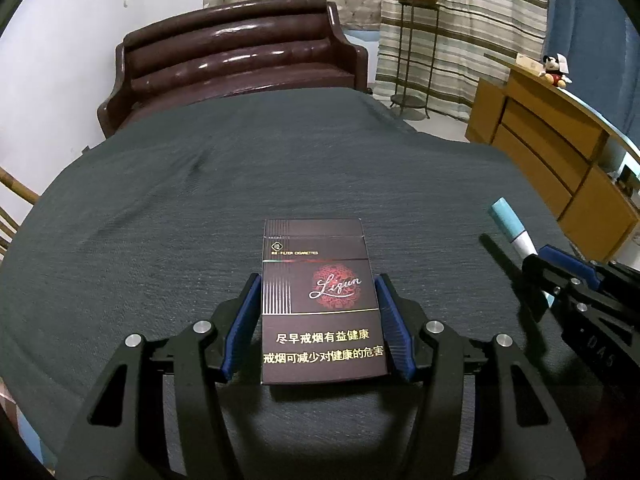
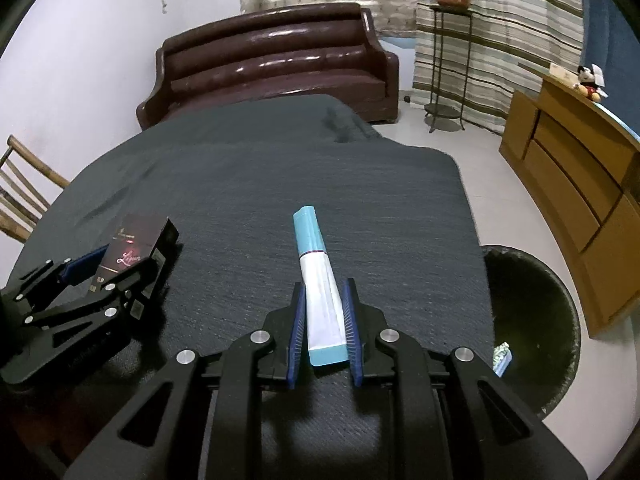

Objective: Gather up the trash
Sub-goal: 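Carry the cigarette box and light-blue tube over the black bin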

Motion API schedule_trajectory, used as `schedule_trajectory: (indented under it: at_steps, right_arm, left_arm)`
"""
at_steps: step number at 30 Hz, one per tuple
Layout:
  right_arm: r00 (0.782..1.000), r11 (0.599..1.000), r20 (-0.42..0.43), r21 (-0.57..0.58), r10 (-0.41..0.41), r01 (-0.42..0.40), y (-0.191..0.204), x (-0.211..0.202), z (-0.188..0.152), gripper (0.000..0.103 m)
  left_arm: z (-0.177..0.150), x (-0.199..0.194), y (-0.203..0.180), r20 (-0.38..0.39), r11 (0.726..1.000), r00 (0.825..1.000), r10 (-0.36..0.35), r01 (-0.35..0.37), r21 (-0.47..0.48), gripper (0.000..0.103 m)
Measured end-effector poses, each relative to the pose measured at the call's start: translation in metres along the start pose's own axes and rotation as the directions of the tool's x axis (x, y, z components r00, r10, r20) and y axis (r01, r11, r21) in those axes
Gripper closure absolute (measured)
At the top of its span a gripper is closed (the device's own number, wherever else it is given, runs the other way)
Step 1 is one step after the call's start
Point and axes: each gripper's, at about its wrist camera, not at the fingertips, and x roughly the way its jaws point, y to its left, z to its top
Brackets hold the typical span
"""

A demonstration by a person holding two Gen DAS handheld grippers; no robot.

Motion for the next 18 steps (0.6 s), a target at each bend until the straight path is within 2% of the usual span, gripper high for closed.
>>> schedule_trajectory:
  at_steps: [9,18]
  right_arm:
    - [0.995,0.997,0.079,0.060,-0.053,0.049,-0.028,-0.029,-0.004,0.083]
    - [0.972,0.979,0.148,0.124,-0.181,0.163,-0.077,-0.059,-0.008,0.083]
  left_arm:
    - [0.007,-0.016,-0.032,0.051,0.998,0.997,-0.062,0.060,0.037,0.048]
    - [0.017,-0.027,-0.094,0.109,0.982,0.981,-0.162,0.150,0.113,0.048]
